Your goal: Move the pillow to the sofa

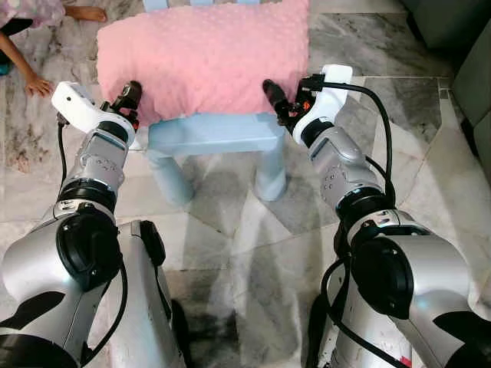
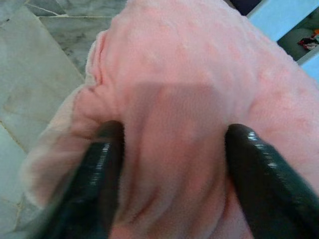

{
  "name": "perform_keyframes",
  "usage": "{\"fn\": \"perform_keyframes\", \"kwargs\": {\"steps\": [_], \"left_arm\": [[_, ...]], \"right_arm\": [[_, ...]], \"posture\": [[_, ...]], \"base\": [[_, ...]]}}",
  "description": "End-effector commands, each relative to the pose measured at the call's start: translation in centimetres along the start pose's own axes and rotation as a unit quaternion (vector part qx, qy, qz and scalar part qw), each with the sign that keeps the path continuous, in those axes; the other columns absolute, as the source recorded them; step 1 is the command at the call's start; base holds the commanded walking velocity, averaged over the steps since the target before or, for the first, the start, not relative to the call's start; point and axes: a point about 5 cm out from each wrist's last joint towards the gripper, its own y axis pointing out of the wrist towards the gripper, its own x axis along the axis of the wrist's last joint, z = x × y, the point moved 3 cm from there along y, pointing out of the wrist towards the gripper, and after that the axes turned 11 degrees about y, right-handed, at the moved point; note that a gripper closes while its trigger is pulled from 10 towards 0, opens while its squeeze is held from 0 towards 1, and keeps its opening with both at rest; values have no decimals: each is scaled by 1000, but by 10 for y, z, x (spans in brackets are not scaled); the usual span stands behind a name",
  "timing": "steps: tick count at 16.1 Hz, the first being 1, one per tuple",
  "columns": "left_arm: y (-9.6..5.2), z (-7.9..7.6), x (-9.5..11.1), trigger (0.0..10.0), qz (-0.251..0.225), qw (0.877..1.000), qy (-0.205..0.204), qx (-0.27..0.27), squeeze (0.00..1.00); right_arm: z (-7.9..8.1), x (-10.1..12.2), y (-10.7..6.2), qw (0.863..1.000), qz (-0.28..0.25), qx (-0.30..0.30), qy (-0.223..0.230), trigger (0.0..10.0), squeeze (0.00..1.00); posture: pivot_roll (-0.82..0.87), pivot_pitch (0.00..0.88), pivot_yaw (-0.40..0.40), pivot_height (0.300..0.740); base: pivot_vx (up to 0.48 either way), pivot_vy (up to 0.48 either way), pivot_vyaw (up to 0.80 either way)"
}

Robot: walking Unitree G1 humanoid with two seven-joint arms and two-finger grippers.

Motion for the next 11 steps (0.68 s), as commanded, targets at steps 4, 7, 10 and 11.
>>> {"fn": "perform_keyframes", "kwargs": {"steps": [4, 7, 10, 11], "left_arm": [[-2, 1, -10, 0, 17, 1000, 3, -8, 0], [-2, 2, -10, 0, 17, 1000, 3, -8, 0], [-2, 2, -11, 0, 14, 1000, 7, -11, 0], [-2, 2, -11, 0, 14, 1000, 7, -12, 0]], "right_arm": [[5, -15, -1, 1000, 19, 8, 9, 0, 0], [5, -15, -1, 1000, 20, 8, 9, 0, 0], [5, -16, -1, 1000, 22, 10, 7, 0, 0], [6, -16, -1, 1000, 22, 11, 7, 0, 0]], "posture": [[-67, 355, 65, 333], [-66, 353, 64, 333], [-69, 354, 65, 333], [-68, 354, 65, 333]], "base": [[0, 0, 0], [0, 0, 0], [0, 0, 0], [0, 0, 0]]}}
